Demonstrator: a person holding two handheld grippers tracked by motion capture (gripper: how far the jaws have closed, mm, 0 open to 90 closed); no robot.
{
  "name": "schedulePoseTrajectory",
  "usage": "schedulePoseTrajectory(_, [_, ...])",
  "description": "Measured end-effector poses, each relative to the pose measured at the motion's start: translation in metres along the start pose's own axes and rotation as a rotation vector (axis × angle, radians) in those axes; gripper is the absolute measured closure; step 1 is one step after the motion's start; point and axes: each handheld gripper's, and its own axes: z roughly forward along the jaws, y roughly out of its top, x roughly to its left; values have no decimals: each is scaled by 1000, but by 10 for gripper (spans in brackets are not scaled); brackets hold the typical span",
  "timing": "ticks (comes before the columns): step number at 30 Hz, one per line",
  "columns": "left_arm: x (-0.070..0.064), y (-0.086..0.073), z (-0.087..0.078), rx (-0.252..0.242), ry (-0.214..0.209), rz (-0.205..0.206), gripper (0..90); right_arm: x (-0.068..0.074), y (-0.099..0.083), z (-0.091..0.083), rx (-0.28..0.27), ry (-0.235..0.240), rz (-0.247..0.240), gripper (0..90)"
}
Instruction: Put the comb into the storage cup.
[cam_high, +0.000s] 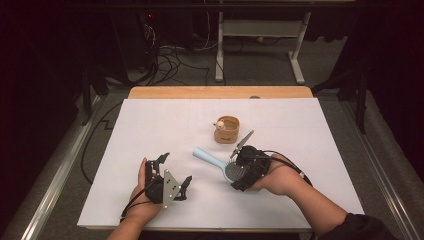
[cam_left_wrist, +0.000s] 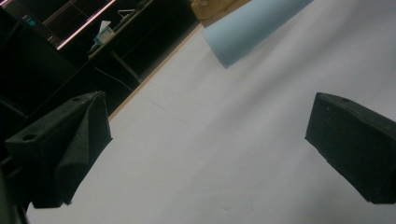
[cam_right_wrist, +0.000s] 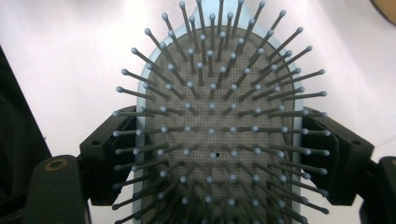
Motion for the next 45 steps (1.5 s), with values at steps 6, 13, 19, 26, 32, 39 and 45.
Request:
schedulePoseTrajectory(6, [-5,-2,0,8,-7,70,12,4,6,3,-10,13,-7,207])
schedulePoseTrajectory(13, [-15,-5,-1,6,-27,155,18,9,14,6,-6,13,-27,207])
schedulePoseTrajectory(19, [-17,-6,-1,15,-31,201,24,13,20,10,-1,13,-44,207])
schedulePoseTrajectory(26, [-20,-9,-1,17,-41,230,39,18,29,13,8,18,-57,207])
schedulePoseTrajectory(32, [-25,-11,-1,23,-52,268,50,23,37,17,13,22,-72,207])
schedulePoseTrajectory(39, [-27,-12,-1,26,-61,288,61,29,45,20,21,27,-91,206])
schedulePoseTrajectory(45, [-28,-14,0,24,-67,286,69,32,49,24,34,31,-100,207])
